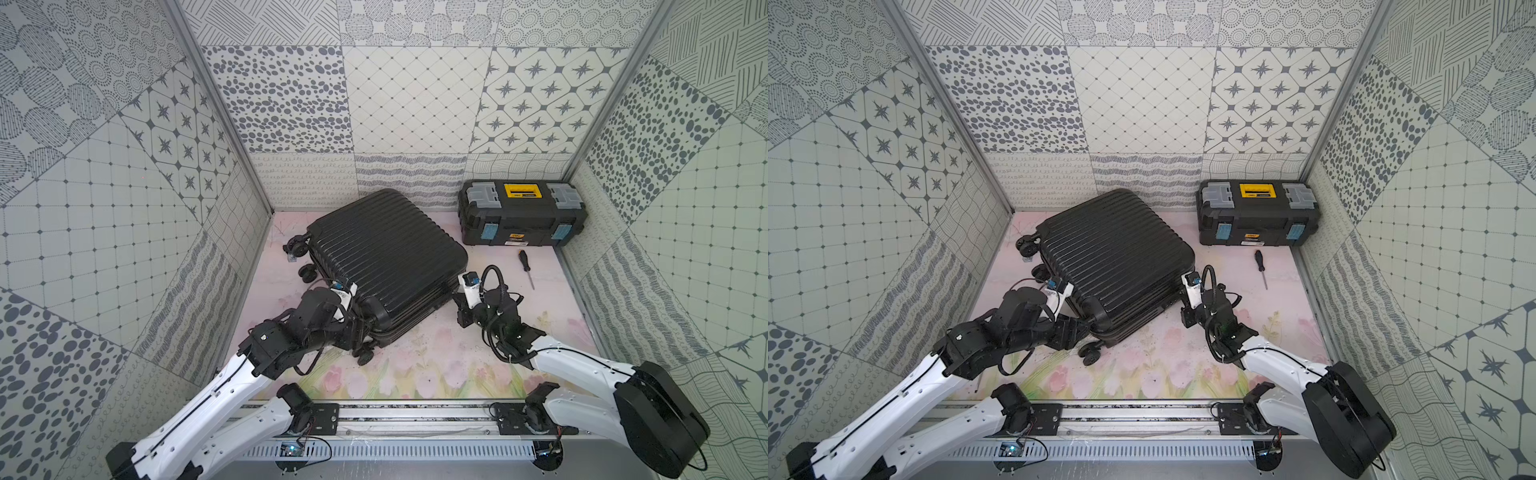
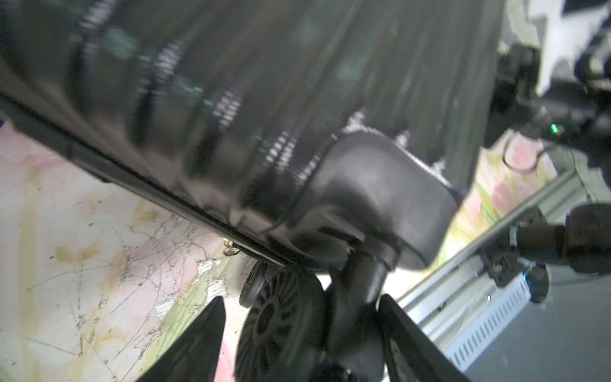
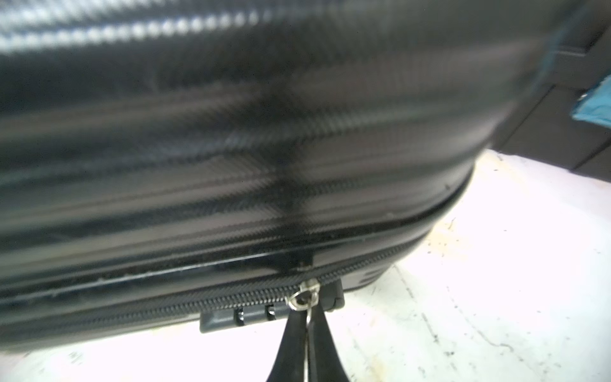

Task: Open the suitcase zippers
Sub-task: Unzip the zipper on the suitcase.

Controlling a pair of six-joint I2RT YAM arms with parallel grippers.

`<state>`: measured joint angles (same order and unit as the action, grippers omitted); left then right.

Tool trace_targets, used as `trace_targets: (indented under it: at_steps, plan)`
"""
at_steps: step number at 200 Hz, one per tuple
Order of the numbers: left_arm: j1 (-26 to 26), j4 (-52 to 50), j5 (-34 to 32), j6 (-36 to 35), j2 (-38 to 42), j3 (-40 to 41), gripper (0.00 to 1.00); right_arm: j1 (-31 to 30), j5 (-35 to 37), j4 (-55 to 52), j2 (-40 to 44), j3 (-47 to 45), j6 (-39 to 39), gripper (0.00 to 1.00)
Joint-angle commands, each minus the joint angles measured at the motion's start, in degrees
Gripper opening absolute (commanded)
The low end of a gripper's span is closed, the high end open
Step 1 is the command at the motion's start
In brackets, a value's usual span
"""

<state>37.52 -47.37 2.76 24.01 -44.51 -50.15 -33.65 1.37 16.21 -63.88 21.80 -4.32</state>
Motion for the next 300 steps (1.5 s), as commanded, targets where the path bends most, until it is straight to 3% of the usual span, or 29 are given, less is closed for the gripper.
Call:
trace_targets:
  at_steps: [1,44,82,111,139,163,185,216,240,300]
  plan:
    - [-12.9,-3.4,-7.5,7.2,-4.0,-1.6,0.73,-2.9,3.7,-0.5,4.9,0.4,-0.2,0.00]
    - [-25.7,1.8,-11.1,12.5,-14.3,-4.8,0.75,-12.9,8.7,-4.6,12.9,-3.1,-2.4,0.00]
    - [-25.3,2.8,-14.0,8.7,-23.7,-15.7,0.77,-22.0,14.6,-4.6,13.6,-4.3,-6.9,0.00]
    - [-17.9,-1.7,-21.8,2.5,-26.0,-26.4,0.77,-29.1,20.6,-1.3,7.9,-1.8,-11.4,0.00]
    - [-7.1,-6.8,-14.7,3.6,-29.1,-35.3,0.68,-37.4,27.0,2.2,-2.6,2.9,-13.2,0.00]
    - [5.7,-9.9,-15.8,5.1,-34.7,-41.3,0.65,-41.8,30.2,4.5,-8.1,5.7,-14.4,0.00]
    - [13.5,-8.6,-15.9,12.8,-37.5,-41.8,0.64,-42.2,32.3,4.8,-7.9,5.3,-15.9,0.00]
    - [18.1,-13.6,-16.0,21.6,-43.2,-42.7,0.66,-40.5,34.2,1.6,-3.3,3.3,-15.9,0.00]
    - [18.9,-18.6,-18.7,22.8,-46.4,-42.1,0.66,-37.2,33.1,-2.3,1.9,1.4,-16.7,0.00]
    - [18.9,-18.5,-20.3,21.2,-46.2,-36.1,0.66,-28.1,28.3,-10.9,11.0,-1.0,-17.6,0.00]
